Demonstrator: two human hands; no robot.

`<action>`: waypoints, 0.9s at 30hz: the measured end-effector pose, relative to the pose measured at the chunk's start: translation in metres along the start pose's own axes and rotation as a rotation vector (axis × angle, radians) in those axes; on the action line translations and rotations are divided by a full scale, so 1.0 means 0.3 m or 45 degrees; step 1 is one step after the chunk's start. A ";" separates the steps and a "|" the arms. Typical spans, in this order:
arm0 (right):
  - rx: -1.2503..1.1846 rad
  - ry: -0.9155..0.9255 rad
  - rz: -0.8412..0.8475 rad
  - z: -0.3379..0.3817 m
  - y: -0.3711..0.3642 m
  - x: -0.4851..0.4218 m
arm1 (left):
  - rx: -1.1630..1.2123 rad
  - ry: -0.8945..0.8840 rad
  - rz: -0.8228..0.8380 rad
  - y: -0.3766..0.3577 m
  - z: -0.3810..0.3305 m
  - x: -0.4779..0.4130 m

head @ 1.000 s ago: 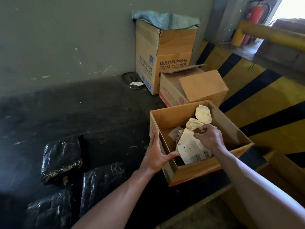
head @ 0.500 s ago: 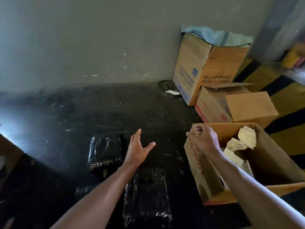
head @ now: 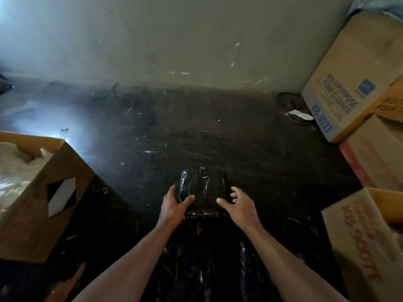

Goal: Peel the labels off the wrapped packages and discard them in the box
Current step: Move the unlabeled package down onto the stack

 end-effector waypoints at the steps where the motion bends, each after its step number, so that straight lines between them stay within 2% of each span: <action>1: -0.001 -0.024 0.015 -0.001 -0.031 -0.020 | 0.014 -0.002 0.023 0.000 0.017 -0.019; 8: 0.022 -0.160 -0.034 -0.016 -0.139 -0.101 | -0.019 0.002 0.115 -0.027 0.092 -0.112; 20: 0.002 -0.129 -0.062 -0.002 -0.140 -0.101 | -0.055 -0.088 0.047 -0.023 0.107 -0.124; 27: 0.010 -0.010 -0.140 0.043 -0.144 -0.013 | -0.093 -0.172 -0.005 0.030 0.062 -0.048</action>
Point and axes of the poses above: each hand's wrist, its own x-axis away from the middle knuckle, its own y-axis out of the back of the hand, z = x × y, the point moved 2 cm from there along -x, towards the middle knuckle, and after that the axes turned 11 degrees about z, right-handed, at the moved point
